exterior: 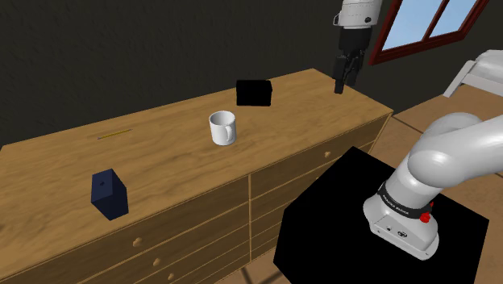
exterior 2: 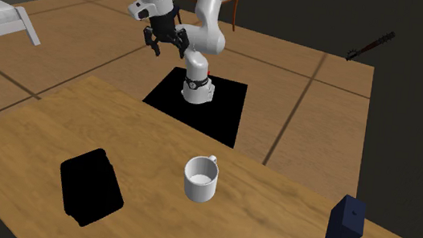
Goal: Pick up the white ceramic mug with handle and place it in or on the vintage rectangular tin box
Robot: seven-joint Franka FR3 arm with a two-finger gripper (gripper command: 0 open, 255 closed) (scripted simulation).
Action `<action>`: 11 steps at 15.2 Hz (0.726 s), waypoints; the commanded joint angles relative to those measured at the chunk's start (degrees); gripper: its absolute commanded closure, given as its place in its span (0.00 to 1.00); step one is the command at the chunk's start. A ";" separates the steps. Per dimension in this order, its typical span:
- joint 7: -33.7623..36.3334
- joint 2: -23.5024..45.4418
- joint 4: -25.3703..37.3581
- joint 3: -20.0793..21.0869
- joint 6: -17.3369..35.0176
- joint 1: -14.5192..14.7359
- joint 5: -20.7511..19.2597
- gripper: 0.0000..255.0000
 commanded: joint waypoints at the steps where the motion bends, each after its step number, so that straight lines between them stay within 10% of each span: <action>1: 0.00 0.00 0.00 0.00 0.00 0.00 0.00 0.00; 11: 7.69 16.56 4.24 7.27 16.45 2.86 3.34 0.00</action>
